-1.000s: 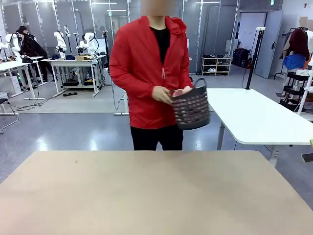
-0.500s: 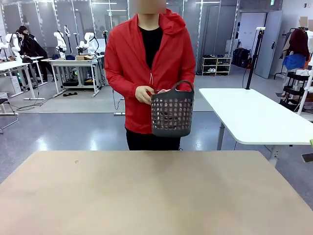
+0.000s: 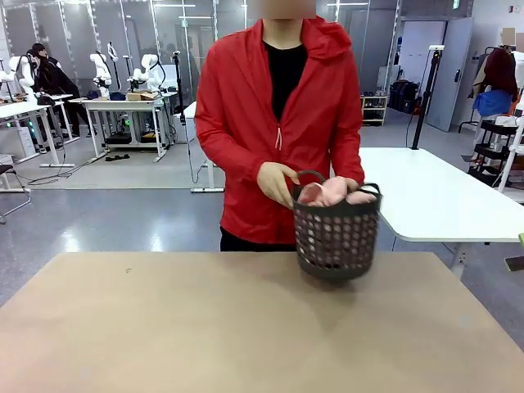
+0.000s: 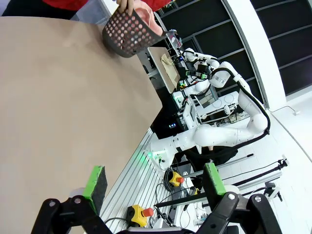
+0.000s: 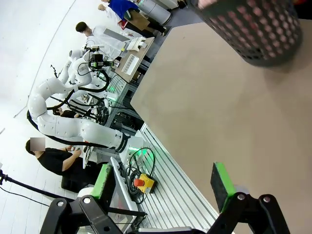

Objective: Fold the towel.
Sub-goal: Grab the top end of the 100 cm Hotel Towel extended by the human.

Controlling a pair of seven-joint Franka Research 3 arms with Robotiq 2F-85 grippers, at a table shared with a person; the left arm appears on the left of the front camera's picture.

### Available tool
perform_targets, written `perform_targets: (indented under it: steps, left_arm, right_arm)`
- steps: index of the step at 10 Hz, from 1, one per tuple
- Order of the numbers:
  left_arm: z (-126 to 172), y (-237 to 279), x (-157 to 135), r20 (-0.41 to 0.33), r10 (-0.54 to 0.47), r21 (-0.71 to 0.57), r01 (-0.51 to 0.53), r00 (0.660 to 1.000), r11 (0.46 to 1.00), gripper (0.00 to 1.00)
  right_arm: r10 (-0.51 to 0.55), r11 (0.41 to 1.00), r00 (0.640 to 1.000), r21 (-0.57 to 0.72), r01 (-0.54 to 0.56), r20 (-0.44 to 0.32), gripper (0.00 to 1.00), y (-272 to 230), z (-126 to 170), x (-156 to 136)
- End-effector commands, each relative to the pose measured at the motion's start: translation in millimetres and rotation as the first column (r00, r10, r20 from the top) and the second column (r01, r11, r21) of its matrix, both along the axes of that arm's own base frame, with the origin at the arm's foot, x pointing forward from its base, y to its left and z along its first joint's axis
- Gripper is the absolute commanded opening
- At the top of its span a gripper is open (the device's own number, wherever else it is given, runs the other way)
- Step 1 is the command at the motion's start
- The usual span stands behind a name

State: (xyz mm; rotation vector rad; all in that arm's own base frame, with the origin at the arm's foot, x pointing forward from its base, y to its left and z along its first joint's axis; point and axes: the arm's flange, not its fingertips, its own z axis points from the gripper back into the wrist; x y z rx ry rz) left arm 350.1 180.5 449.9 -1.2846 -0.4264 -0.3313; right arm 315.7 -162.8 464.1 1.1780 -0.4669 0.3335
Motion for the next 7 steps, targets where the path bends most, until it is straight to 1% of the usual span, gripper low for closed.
perform_targets:
  steps: [1, 7]
  left_arm:
    - [-0.1, 0.7, -0.8, 0.014, -0.012, -0.008, 0.012, 1.0, 1.0, 1.0]
    - [-0.1, 0.7, -0.8, 0.014, -0.012, -0.008, 0.012, 1.0, 1.0, 1.0]
  right_arm:
    - [0.005, 1.0, 1.0, 0.013, -0.006, 0.023, 1.0, -0.9, 0.8, 1.9]
    - [0.005, 1.0, 1.0, 0.013, -0.006, 0.023, 1.0, -0.9, 0.8, 1.9]
